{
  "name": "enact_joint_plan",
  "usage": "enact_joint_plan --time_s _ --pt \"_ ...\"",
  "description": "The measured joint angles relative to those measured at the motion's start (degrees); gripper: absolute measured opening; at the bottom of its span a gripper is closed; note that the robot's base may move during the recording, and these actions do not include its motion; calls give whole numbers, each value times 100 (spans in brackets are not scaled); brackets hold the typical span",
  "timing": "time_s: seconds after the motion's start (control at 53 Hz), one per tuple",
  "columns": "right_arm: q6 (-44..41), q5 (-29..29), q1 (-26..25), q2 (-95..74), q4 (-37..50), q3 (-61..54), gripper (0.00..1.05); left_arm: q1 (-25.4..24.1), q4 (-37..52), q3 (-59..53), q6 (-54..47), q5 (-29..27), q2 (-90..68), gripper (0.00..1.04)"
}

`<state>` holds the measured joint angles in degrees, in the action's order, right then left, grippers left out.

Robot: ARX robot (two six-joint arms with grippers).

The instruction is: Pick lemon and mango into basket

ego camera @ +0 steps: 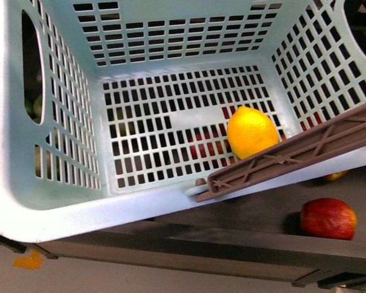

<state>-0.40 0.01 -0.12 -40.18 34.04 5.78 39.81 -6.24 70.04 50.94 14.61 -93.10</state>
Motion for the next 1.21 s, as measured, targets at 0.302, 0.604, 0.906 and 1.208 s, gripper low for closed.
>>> enact_joint_plan --time_s 0.302,0.604,0.906,1.208 --pt "0 0 0 7 0 0 96 4 0 0 4 57 0 4" --pt "2 0 0 0 0 2 96 -7 2 0 -13 28 0 4" --pt "0 0 2 4 0 2 96 -7 2 -2 -2 39 0 4" --pt "2 -2 2 11 0 2 96 -7 2 -2 7 42 0 4"
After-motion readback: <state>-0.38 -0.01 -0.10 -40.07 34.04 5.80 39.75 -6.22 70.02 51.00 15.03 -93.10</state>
